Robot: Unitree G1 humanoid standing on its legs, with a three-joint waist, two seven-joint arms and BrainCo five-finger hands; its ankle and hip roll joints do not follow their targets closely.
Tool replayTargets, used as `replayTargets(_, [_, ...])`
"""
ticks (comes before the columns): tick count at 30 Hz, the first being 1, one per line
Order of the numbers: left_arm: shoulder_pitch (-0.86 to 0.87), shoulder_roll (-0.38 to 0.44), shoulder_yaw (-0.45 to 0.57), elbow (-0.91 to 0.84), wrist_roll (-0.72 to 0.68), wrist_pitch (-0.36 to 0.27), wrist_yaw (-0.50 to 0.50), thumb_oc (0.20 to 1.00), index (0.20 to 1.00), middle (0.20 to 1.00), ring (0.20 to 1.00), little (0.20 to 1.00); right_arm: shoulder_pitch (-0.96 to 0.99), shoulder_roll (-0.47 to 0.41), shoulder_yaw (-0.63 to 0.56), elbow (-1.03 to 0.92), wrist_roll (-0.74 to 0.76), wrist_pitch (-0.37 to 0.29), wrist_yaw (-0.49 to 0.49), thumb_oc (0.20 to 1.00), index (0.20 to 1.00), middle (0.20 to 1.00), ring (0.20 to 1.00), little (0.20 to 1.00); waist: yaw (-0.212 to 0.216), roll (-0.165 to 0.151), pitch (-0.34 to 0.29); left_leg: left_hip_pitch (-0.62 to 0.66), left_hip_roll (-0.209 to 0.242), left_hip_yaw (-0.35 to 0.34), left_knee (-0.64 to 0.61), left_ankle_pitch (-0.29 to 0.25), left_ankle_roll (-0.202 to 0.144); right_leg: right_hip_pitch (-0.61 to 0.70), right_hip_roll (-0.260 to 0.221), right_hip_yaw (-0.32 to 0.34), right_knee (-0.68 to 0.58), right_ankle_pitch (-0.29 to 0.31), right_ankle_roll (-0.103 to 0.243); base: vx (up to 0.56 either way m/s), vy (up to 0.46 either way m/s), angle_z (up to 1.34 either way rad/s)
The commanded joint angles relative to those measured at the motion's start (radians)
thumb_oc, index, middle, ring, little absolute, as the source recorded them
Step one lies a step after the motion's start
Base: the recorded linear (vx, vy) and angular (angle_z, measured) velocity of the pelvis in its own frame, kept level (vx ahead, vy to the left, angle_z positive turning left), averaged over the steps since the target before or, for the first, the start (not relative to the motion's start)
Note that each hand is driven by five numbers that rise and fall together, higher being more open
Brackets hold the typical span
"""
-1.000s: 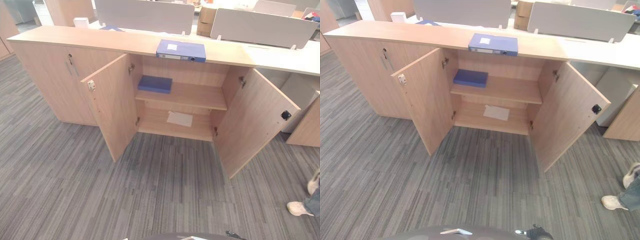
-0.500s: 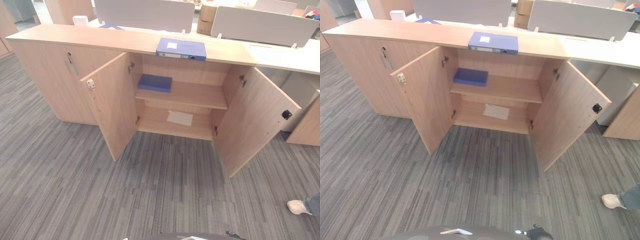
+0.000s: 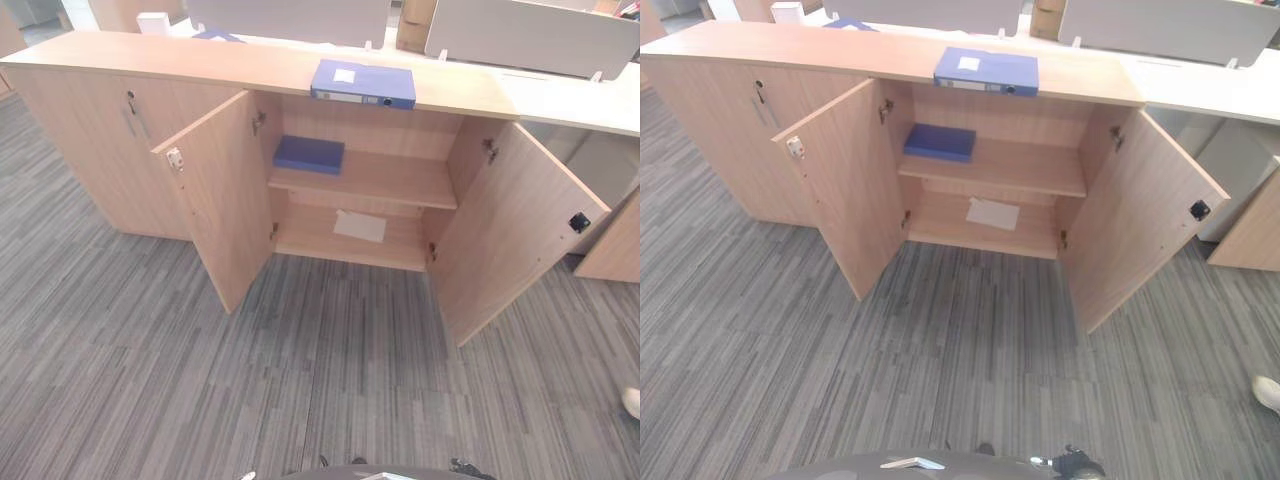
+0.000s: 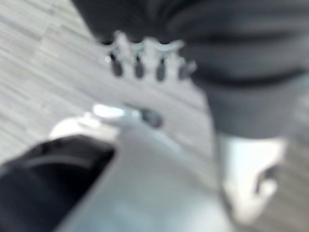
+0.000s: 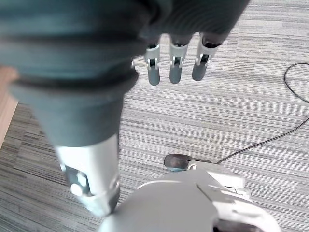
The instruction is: Put the empty folder in the office cabinet
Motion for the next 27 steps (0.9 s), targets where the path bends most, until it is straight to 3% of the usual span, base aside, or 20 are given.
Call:
replayTargets(1, [-0.069,-0.05,-0.029,0.06,-0.043,-0.024,0.03,1.0,1.0,1.0,1.0,1.0,-0.058,-0.07,0.014,0.001,0.01,-0.039,-0.005,1.0,1.0,1.0,1.0,1.0,-0.003,0.022,0.034,-0.087,-0.049,0.163,0.213,-0.152,0.018,0.034,-0.014,-0.103,0.024,-0.113,0.0,-0.04,-0.081,-0.02])
replayTargets(2, [-0.069,-0.05,-0.029,0.06,-0.043,-0.024,0.03,1.0,1.0,1.0,1.0,1.0,-0.058,-0.07,0.014,0.001,0.01,-0.039,-0.005,1.0,1.0,1.0,1.0,1.0,-0.003,0.022,0.034,-0.087,-0.049,0.163,0.213,-0.152,0.018,0.034,-0.014,-0.103,0.024,-0.113,0.0,-0.08,-0.114,0.03])
replayTargets(3, [-0.08,-0.051,-0.026,0.059,-0.036,-0.021,0.025,1.0,1.0,1.0,1.0,1.0,-0.063,-0.078,0.017,-0.013,0.029,-0.035,-0.011,1.0,1.0,1.0,1.0,1.0,0.003,0.011,0.059,-0.162,-0.043,0.163,0.349,-0.148,0.01,0.023,-0.024,-0.113,0.052,-0.114,-0.018,-0.11,-0.155,0.02])
replayTargets(4, [-0.09,-0.057,-0.023,0.061,-0.03,-0.025,0.022,1.0,1.0,1.0,1.0,1.0,-0.07,-0.089,0.026,-0.011,0.059,-0.048,-0.018,1.0,1.0,1.0,1.0,1.0,0.015,0.011,0.108,-0.282,-0.009,0.159,0.499,-0.078,-0.025,0.022,-0.018,-0.104,0.082,-0.123,-0.039,-0.09,-0.19,0.11])
replayTargets(5, [-0.087,-0.059,-0.018,0.064,-0.018,-0.027,0.017,1.0,1.0,1.0,1.0,1.0,-0.072,-0.093,0.024,-0.008,0.059,-0.053,-0.013,1.0,1.0,1.0,1.0,1.0,0.019,0.014,0.122,-0.314,0.007,0.159,0.504,-0.044,-0.038,0.022,-0.014,-0.098,0.091,-0.129,-0.043,0.02,-0.137,0.23])
replayTargets(8, [-0.068,-0.058,0.0,0.069,0.004,-0.026,0.01,1.0,1.0,1.0,1.0,1.0,-0.073,-0.101,0.016,-0.003,0.034,-0.062,0.006,1.0,1.0,1.0,1.0,1.0,0.029,0.03,0.141,-0.313,0.038,0.164,0.398,-0.004,-0.048,0.045,0.001,-0.078,0.1,-0.147,-0.039,0.18,-0.006,-0.01])
replayTargets(9, [-0.058,-0.055,0.012,0.072,0.02,-0.025,0.008,1.0,1.0,1.0,1.0,1.0,-0.074,-0.103,0.015,-0.003,0.033,-0.061,0.009,1.0,1.0,1.0,1.0,1.0,0.035,0.04,0.142,-0.307,0.048,0.157,0.296,0.031,-0.054,0.062,0.014,-0.062,0.098,-0.158,-0.037,0.12,0.01,-0.42])
replayTargets(10, [-0.058,-0.055,0.012,0.072,0.02,-0.025,0.008,1.0,1.0,1.0,1.0,1.0,-0.074,-0.103,0.015,-0.003,0.033,-0.061,0.009,1.0,1.0,1.0,1.0,1.0,0.035,0.04,0.142,-0.307,0.048,0.157,0.296,0.031,-0.054,0.062,0.014,-0.062,0.098,-0.158,-0.037,0.32,0.034,-0.57])
replayTargets(11, [-0.043,-0.052,0.02,0.081,0.047,-0.028,-0.002,1.0,1.0,1.0,1.0,1.0,-0.066,-0.107,0.01,0.0,0.05,-0.064,0.004,1.0,1.0,1.0,1.0,1.0,0.045,0.054,0.135,-0.31,0.078,0.136,0.152,0.115,-0.077,0.093,0.033,-0.038,0.088,-0.171,-0.039,0.32,0.032,-0.17])
replayTargets(13, [-0.036,-0.058,0.022,0.09,0.072,-0.035,-0.009,1.0,1.0,1.0,1.0,1.0,-0.056,-0.116,-0.007,0.006,0.055,-0.083,0.022,1.0,1.0,1.0,1.0,1.0,0.047,0.063,0.129,-0.32,0.121,0.138,0.062,0.178,-0.106,0.135,0.038,-0.012,0.084,-0.196,-0.043,0.42,0.054,-0.11])
replayTargets(18, [-0.032,-0.063,0.019,0.096,0.09,-0.045,0.008,1.0,1.0,1.0,1.0,1.0,-0.044,-0.113,-0.025,0.012,0.057,-0.102,0.025,1.0,1.0,1.0,1.0,1.0,0.041,0.073,0.119,-0.321,0.154,0.182,0.021,0.17,-0.116,0.18,0.025,0.002,0.1,-0.24,-0.033,0.26,0.06,-0.14])
replayTargets(22, [-0.027,-0.059,0.019,0.099,0.083,-0.047,0.042,1.0,1.0,1.0,1.0,1.0,-0.036,-0.102,-0.023,0.026,0.04,-0.128,0.023,1.0,1.0,1.0,1.0,1.0,0.048,0.076,0.103,-0.307,0.15,0.148,0.029,0.148,-0.108,0.221,0.016,0.052,0.109,-0.284,-0.03,0.37,0.111,-0.48])
replayTargets(27, [-0.03,-0.054,0.014,0.103,0.115,-0.047,0.044,1.0,1.0,1.0,1.0,1.0,-0.032,-0.106,-0.028,0.024,0.047,-0.155,0.022,1.0,1.0,1.0,1.0,1.0,0.058,0.071,0.088,-0.332,0.116,0.13,0.098,0.109,-0.088,0.244,-0.013,0.057,0.108,-0.297,-0.016,0.29,0.114,-0.5])
